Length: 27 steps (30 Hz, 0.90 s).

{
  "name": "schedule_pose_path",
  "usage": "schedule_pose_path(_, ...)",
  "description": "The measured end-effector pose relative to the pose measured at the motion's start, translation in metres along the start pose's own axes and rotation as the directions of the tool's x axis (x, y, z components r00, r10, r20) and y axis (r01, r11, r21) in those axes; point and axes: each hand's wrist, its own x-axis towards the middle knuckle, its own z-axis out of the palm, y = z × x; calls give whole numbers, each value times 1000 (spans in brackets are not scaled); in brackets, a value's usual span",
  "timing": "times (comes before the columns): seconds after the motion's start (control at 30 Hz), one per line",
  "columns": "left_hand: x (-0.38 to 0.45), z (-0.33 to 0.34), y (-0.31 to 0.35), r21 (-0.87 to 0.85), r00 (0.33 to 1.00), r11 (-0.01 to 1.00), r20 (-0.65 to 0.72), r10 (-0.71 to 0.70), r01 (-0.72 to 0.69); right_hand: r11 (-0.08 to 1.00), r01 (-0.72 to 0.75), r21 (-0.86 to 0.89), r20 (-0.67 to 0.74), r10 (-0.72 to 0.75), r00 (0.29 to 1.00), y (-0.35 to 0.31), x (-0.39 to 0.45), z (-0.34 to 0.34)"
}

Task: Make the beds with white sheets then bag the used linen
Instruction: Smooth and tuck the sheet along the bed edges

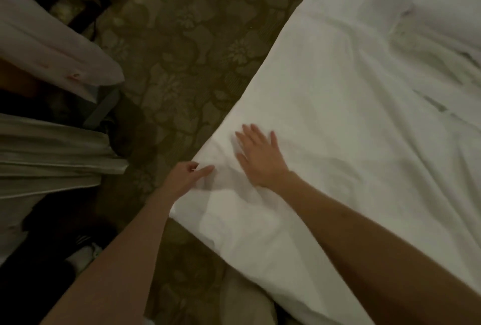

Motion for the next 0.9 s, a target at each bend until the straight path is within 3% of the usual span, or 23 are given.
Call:
schedule_pose_path(0.13,-24,-3,-46,43,997,996,-5,-73,73,993,-43,109,-2,43,999,-40,-43,41)
schedule_pose_path(0.27,-39,-22,-65,-40,1000,999,-4,-22,22,956,-94,278,-37,108,993,-63,-63,64)
schedule_pose_path(0.37,-43,-40,-71,24,998,999,-34,46,-46,852,-104,513,-197,235,952,-81,-75,74)
schedule_pose_path(0.43,-46,-48,-74,52,994,994,-37,102,-100,651,-131,748,-246,455,856,-100,-88,80)
schedule_pose_path(0.5,-47,-52,-78,54,987,987,-39,157,-154,278,-236,931,-3,652,758,-118,-108,89)
schedule_pose_path(0.57,-51,-57,-75,70,977,976,-41,210,-206,-187,-423,886,449,566,691,-131,-132,104)
schedule_pose_path(0.6,-53,-61,-73,89,971,968,-39,238,-234,-347,-519,781,624,433,650,-136,-146,112)
schedule_pose_path(0.63,-54,-64,-71,101,962,959,-36,270,-266,-436,-579,689,719,311,622,-138,-158,121)
schedule_pose_path(0.67,-55,-68,-69,112,957,952,-26,288,-284,-512,-561,650,738,252,625,-138,-167,129)
schedule_pose_path(0.7,-56,-72,-66,110,953,948,-19,303,-300,-615,-452,646,708,261,657,-138,-173,133)
schedule_pose_path(0.73,-57,-76,-64,109,949,944,-19,314,-310,-724,-237,648,637,344,690,-136,-174,134)
schedule_pose_path(0.77,-57,-79,-62,114,944,939,-29,330,-324,-784,35,619,564,475,676,-131,-174,132)
schedule_pose_path(0.83,-58,-79,-64,108,938,944,-125,323,-311,-727,393,562,519,681,517,-119,-168,128)
schedule_pose_path(0.9,-62,-60,-78,-144,950,972,-278,140,-185,-700,458,548,555,714,427,-112,-163,133)
